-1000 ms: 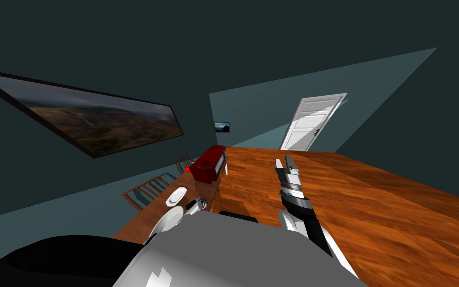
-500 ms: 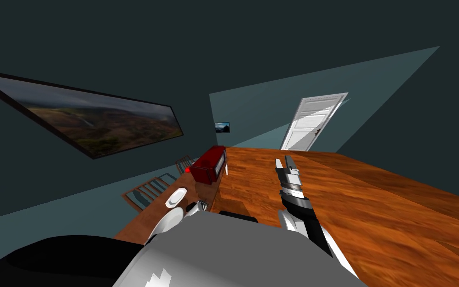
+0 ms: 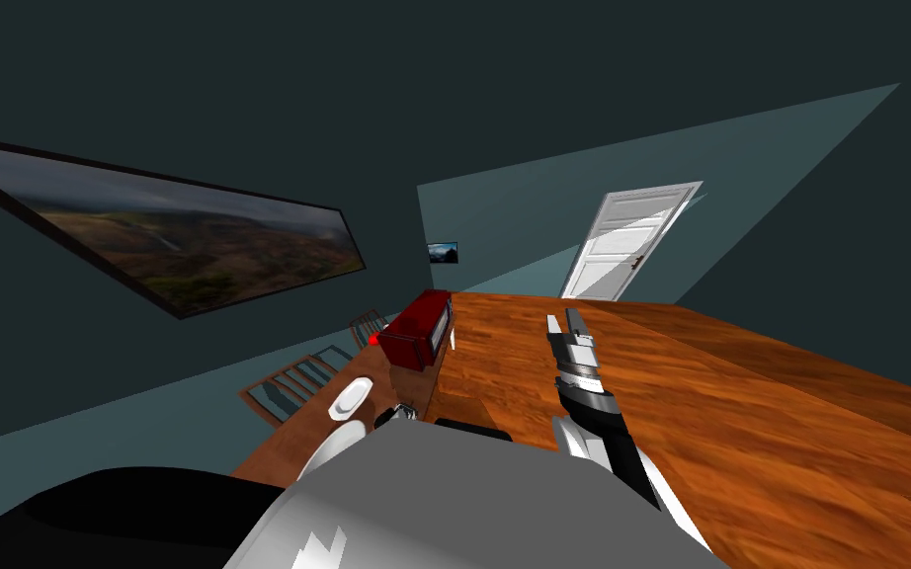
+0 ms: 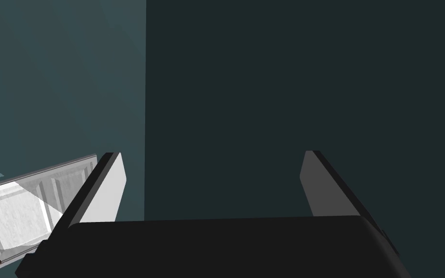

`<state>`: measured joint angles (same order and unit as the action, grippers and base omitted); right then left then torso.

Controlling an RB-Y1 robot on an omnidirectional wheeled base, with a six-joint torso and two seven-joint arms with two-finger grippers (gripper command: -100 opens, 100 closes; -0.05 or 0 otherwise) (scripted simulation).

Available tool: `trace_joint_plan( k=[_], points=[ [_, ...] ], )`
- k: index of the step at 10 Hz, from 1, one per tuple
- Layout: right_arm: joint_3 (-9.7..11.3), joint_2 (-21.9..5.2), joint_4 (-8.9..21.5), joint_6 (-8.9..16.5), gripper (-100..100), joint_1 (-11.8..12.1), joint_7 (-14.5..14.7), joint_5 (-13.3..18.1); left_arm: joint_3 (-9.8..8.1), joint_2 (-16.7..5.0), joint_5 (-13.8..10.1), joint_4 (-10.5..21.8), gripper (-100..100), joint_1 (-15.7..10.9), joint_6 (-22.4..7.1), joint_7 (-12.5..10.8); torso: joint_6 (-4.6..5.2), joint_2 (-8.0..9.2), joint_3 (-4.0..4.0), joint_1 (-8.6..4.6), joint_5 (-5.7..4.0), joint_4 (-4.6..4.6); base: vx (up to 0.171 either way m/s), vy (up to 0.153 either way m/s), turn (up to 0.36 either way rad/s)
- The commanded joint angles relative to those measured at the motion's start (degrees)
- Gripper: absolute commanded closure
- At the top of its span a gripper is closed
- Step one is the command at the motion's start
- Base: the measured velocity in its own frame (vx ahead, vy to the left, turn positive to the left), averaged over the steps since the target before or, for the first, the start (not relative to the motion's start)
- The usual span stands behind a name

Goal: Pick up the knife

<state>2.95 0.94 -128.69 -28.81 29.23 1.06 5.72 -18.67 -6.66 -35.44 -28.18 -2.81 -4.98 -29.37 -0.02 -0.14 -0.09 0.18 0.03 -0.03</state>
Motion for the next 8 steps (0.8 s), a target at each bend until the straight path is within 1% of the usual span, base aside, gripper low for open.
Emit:
trace_joint_plan(
  k=[1, 2, 3, 7, 8],
  points=[
    [0.0, 0.0, 0.0, 0.0, 0, 0.0, 0.0, 0.0, 1.14, 0.8, -0.9, 1.1, -100, 0.2, 2.0, 0.3, 0.0, 0.0, 0.0, 0.0, 0.0, 0.0, 0.058, 0.079, 0.015],
    [0.0, 0.0, 0.0, 0.0, 0, 0.0, 0.0, 0.0, 0.28, 0.9, -0.1, 0.0, -100, 0.6, 0.9, 0.2, 0.01, -0.07, -0.05, 0.12, 0.05, -0.02, 0.018, 0.03, -0.001],
    [0.0, 0.0, 0.0, 0.0, 0, 0.0, 0.0, 0.0, 0.4, 1.1, -0.1, 0.0, 100, 0.7, 0.9, 0.3, 0.03, -0.13, -0.09, 0.19, 0.08, -0.03, 0.0, 0.0, 0.0],
    [0.0, 0.0, 0.0, 0.0, 0, 0.0, 0.0, 0.0, 0.43, 1.1, -0.1, 0.0, 100, 0.6, 0.9, 0.3, 0.03, -0.32, -0.22, 0.41, 0.17, -0.1, 0.0, 0.0, 0.0],
    [0.0, 0.0, 0.0, 0.0, 0, 0.0, 0.0, 0.0, 0.43, 1.1, -0.1, 0.0, 0, 0.6, 0.9, 0.3, 0.03, -0.33, -0.23, 0.42, 0.18, -0.11, 0.0, 0.0, 0.0]
  ],
)
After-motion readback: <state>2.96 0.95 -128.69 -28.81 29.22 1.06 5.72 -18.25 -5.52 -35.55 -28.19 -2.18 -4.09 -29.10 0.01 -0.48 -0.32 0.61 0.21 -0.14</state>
